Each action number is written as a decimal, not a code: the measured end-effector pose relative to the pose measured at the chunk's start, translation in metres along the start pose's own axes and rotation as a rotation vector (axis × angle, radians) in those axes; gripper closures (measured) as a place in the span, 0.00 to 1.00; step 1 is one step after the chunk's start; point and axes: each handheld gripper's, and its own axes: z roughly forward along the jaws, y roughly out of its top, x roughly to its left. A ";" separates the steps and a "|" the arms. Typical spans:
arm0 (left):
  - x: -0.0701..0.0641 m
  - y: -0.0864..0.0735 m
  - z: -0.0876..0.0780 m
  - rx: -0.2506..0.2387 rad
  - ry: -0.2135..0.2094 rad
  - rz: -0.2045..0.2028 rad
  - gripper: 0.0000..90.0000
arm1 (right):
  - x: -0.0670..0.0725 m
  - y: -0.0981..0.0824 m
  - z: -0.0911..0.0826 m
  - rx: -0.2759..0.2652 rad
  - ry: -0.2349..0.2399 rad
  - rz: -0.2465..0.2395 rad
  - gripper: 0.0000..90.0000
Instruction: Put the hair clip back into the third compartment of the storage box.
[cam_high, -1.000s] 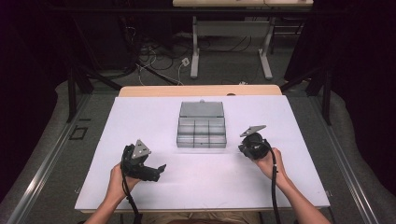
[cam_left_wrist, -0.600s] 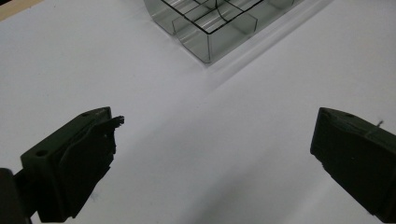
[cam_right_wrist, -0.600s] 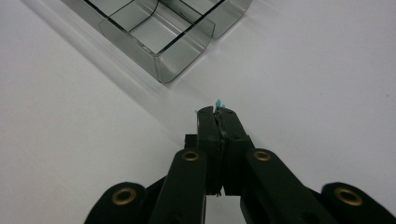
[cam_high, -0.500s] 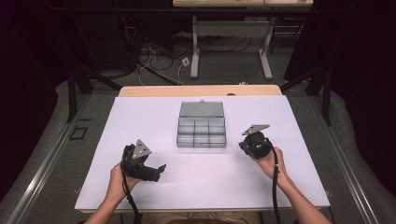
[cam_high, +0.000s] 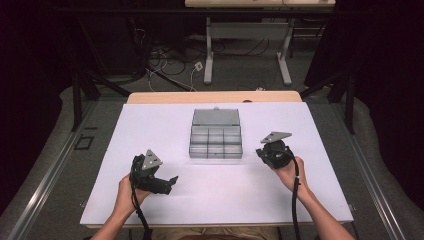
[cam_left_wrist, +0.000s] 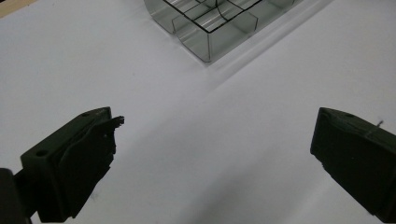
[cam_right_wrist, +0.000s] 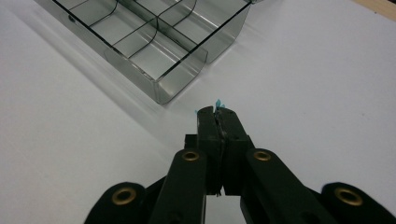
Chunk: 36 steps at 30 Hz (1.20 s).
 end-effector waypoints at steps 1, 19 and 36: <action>0.000 0.000 0.000 0.003 -0.001 0.000 0.00 | 0.000 0.000 0.000 -0.023 -0.002 -0.004 1.00; 0.000 0.000 0.001 -0.002 0.005 -0.005 0.00 | 0.003 0.007 -0.003 -0.059 -0.014 -0.019 1.00; 0.000 0.000 0.001 0.000 0.007 0.000 0.00 | 0.007 0.014 -0.001 -0.093 -0.028 -0.032 1.00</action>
